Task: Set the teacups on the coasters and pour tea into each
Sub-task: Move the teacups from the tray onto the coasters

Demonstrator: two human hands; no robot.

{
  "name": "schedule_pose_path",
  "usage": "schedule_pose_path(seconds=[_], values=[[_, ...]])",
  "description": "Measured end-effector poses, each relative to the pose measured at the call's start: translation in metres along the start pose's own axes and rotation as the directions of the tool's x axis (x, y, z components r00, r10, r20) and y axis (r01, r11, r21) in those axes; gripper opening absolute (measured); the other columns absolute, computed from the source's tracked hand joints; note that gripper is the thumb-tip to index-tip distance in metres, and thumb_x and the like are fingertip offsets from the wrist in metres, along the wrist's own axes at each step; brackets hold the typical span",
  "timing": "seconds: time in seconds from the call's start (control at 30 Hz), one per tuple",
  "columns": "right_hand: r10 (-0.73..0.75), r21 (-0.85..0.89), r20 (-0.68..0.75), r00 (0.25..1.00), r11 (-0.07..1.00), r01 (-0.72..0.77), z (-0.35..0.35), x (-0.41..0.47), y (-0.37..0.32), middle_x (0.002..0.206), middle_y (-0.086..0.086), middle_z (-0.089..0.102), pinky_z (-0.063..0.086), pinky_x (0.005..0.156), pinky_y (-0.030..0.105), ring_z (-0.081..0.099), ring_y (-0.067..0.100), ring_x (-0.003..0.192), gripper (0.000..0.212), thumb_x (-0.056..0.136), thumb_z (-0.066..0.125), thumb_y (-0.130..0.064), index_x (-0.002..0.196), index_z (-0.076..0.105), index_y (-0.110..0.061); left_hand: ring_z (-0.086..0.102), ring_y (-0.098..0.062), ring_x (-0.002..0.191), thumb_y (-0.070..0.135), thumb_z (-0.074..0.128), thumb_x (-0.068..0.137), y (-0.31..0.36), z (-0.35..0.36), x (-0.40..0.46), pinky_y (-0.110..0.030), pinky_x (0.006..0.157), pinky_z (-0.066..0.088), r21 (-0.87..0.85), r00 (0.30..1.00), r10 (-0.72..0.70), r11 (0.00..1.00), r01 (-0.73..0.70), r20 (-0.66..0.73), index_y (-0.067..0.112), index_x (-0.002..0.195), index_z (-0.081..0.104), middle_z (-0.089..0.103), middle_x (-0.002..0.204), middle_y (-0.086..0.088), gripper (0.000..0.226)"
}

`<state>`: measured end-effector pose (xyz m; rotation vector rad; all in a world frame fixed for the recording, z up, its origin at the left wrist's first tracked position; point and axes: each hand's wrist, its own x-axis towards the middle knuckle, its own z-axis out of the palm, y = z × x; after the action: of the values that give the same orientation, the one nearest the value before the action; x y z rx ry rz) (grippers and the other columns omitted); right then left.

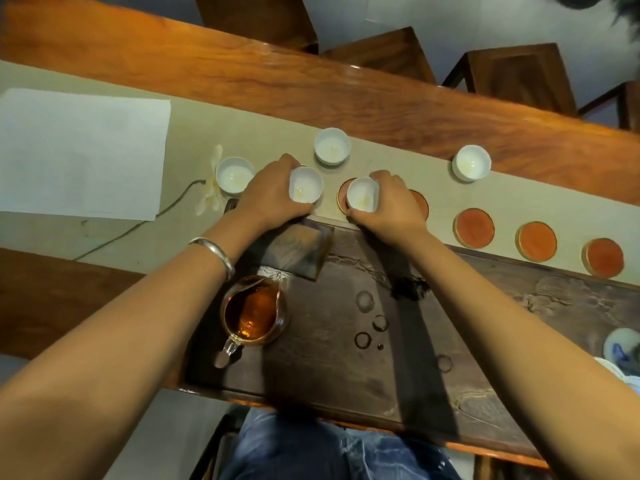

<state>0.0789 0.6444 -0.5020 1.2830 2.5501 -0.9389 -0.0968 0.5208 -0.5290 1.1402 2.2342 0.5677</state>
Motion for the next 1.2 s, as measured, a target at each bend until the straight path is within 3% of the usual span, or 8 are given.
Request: schedule_pose_path(seconds=[0.1,0.27,0.6,0.83,1.03,1.2], values=[[0.021,0.042,-0.014,1.000,0.999,-0.021,0.006,0.002,0.000,0.129,0.016,0.052,0.045,0.088,0.040,0.053,0.034,0.114,0.065,0.084,0.074,-0.037,0.135,0.046,-0.008,0.057,-0.029,0.099,0.036,0.082,0.065,-0.003,0.002,0.000,-0.032,0.069,0.038,-0.019,1.000,0.012,1.000,-0.012,-0.006,0.012,0.118,0.049,0.061,0.113,-0.010,0.067],[0.020,0.067,-0.043,0.999,0.998,-0.017,0.011,0.006,-0.002,0.128,0.015,0.051,0.042,0.085,0.036,0.052,0.032,0.115,0.067,0.082,0.076,-0.035,0.136,0.045,-0.010,0.055,-0.029,0.100,0.037,0.082,0.065,0.000,0.003,0.003,-0.037,0.075,0.045,-0.021,1.000,0.026,0.999,-0.026,-0.007,0.013,0.119,0.051,0.059,0.114,-0.011,0.067],[0.009,0.051,-0.025,1.000,0.999,-0.008,0.012,0.010,-0.001,0.131,0.016,0.051,0.042,0.086,0.036,0.052,0.032,0.117,0.072,0.079,0.079,-0.034,0.137,0.044,-0.009,0.055,-0.031,0.099,0.035,0.081,0.065,-0.001,0.007,0.002,-0.030,0.069,0.035,-0.057,0.997,-0.037,0.998,0.033,-0.067,0.013,0.121,0.050,0.057,0.114,-0.013,0.068],[0.002,0.016,-0.037,0.999,1.000,-0.001,0.007,0.008,-0.002,0.135,0.015,0.050,0.043,0.094,0.040,0.049,0.031,0.123,0.085,0.077,0.078,-0.049,0.142,0.040,-0.009,0.049,-0.026,0.121,0.045,0.082,0.065,0.000,0.004,-0.005,-0.033,0.092,0.038,-0.094,0.996,-0.009,0.996,0.000,-0.094,0.014,0.146,0.033,0.051,0.133,-0.014,0.099],[-0.088,0.017,-0.106,0.991,0.996,0.090,-0.011,0.020,-0.013,0.138,0.015,0.048,0.043,0.097,0.041,0.048,0.030,0.126,0.079,0.082,0.074,-0.050,0.141,0.041,-0.009,0.053,-0.017,0.111,0.044,0.074,0.075,-0.024,-0.025,-0.023,-0.026,0.085,0.039,-0.133,0.948,-0.045,0.991,0.002,-0.315,0.018,0.135,0.046,0.057,0.123,-0.005,0.071],[-0.160,-0.072,-0.113,0.981,0.986,0.152,-0.014,0.042,-0.031,0.122,0.019,0.053,0.036,0.075,0.033,0.051,0.033,0.112,0.062,0.082,0.075,-0.044,0.119,0.048,-0.003,0.053,-0.020,0.112,0.040,0.074,0.076,-0.052,-0.037,-0.038,-0.026,0.084,0.040,-0.119,0.912,-0.122,0.990,0.081,-0.392,0.017,0.134,0.047,0.057,0.122,-0.005,0.068]])
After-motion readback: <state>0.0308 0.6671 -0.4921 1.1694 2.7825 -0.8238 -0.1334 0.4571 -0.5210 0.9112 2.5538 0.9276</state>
